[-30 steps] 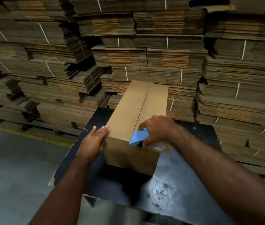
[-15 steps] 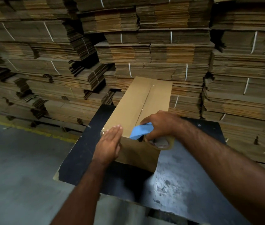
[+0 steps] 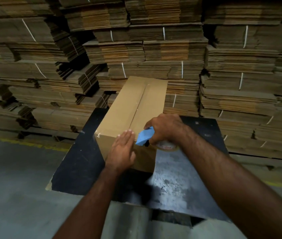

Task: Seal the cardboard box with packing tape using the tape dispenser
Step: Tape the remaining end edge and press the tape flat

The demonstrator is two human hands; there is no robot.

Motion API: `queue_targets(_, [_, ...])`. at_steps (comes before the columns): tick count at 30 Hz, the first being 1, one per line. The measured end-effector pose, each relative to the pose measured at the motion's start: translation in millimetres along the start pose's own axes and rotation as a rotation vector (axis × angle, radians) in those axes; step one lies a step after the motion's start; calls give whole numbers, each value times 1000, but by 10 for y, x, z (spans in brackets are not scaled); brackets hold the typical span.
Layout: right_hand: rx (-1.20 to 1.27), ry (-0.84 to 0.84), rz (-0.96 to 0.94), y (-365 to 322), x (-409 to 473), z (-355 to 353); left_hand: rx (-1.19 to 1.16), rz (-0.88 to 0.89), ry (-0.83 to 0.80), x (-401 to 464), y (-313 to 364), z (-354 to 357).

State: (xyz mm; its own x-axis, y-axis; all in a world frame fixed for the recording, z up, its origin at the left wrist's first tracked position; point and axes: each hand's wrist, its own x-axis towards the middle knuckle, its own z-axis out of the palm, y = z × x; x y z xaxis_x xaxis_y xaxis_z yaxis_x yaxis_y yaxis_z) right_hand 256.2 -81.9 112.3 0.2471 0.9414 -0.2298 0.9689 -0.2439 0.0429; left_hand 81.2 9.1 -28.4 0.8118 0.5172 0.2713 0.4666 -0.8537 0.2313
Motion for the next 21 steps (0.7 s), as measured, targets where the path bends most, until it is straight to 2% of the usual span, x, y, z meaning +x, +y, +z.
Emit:
queue_targets(3, [-24, 29, -5, -28, -12, 28, -33, -52, 19, 6, 18, 36])
queue_targets(9, [116, 58, -52, 350, -238, 179, 65, 20, -12, -8, -63, -46])
queue_targets(12, [134, 46, -20, 610, -446, 337, 60, 8, -10, -6, -12, -81])
queue_targets(16, [137, 59, 3, 607, -416, 351, 83, -40, 19, 24, 117, -104])
queue_targets(21, [149, 57, 34, 637, -355, 408, 10, 85, -72, 93, 468, 23])
